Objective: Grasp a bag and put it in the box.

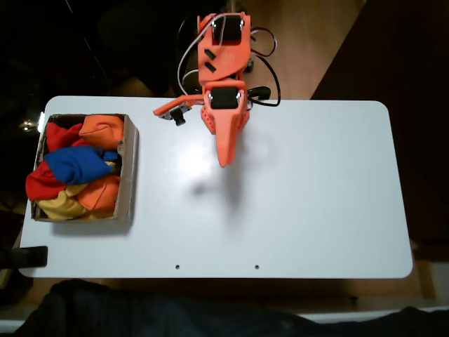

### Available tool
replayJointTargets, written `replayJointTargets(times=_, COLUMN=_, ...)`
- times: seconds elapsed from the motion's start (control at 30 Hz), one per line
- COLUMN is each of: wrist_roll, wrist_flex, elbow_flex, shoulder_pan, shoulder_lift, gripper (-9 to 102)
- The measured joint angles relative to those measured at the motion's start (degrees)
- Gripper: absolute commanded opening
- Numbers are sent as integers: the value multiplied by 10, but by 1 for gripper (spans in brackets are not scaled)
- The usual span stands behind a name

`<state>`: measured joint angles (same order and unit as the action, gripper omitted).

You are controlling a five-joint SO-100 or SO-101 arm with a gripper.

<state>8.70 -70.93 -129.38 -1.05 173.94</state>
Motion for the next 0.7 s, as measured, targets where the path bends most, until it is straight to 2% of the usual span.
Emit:
replayJointTargets(times=0.2, wrist_roll=-6, wrist_flex=28, elbow_flex=-84, shoulder_pan=0, shoulder_lift=37, gripper=15)
replayJointTargets(times=0.23, wrist_roll=-10, wrist_flex=32, elbow_flex=-96, shoulder_pan=0, shoulder_lift=45, gripper=13)
replayJointTargets(times=0.27, wrist_roll=-11, wrist_flex=34, elbow_flex=-109, shoulder_pan=0, shoulder_lift=54, gripper=7)
replayJointTargets(times=0.37, wrist_roll=-19, wrist_flex=40, elbow_flex=-140, shoulder_pan=0, shoulder_lift=73, gripper=1)
replayJointTargets(times=0.7, wrist_roll=-64, wrist_flex=46, elbow_flex=-217, shoulder_pan=9, shoulder_lift=111, gripper=0)
